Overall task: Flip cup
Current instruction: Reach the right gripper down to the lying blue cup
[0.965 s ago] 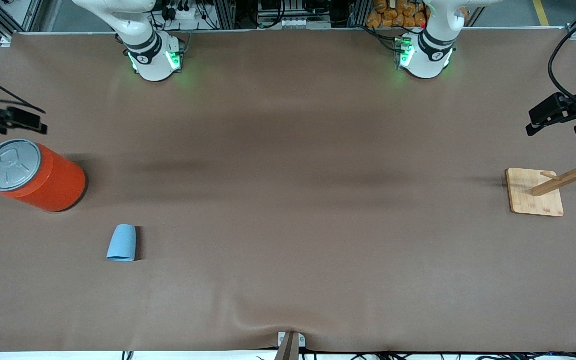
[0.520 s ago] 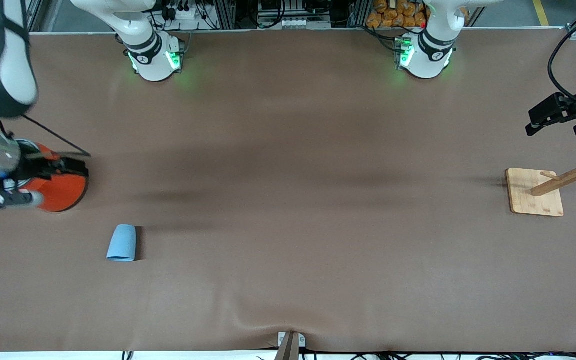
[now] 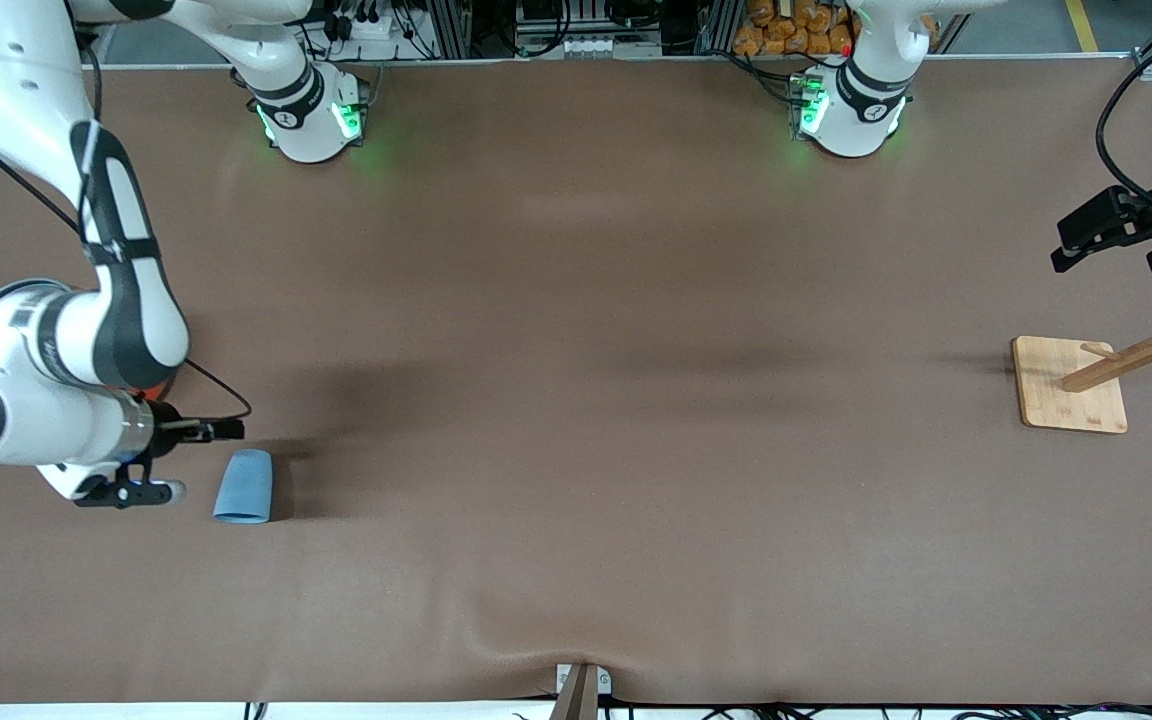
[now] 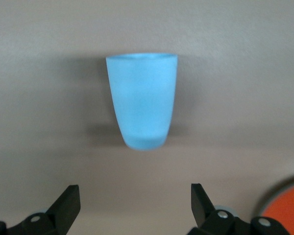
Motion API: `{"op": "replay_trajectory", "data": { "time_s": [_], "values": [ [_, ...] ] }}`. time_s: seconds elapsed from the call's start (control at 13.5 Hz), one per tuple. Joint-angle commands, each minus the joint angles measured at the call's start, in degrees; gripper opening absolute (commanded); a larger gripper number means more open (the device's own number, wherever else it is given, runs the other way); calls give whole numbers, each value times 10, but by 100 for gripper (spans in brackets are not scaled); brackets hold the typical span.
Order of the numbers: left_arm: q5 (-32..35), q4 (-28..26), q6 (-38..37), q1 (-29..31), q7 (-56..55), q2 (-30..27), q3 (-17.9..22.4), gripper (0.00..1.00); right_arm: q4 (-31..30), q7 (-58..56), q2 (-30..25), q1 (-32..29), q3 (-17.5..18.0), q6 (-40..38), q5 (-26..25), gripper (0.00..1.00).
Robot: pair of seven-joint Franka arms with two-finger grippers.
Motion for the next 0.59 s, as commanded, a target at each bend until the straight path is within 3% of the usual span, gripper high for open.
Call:
{"op": "replay_trajectory", "data": {
  "time_s": [0.0, 0.3, 0.52],
  "values": [
    [-6, 8, -4, 1, -2, 5, -1, 100, 12, 0, 17, 10, 1, 16, 5, 100],
    [-7, 9, -5, 1, 0, 5, -2, 100, -14, -11, 52, 16, 1, 137, 0, 100],
    [-4, 8, -10, -3, -2, 5, -3, 100, -25, -50, 62, 12, 0, 177, -2, 100]
  ]
}}
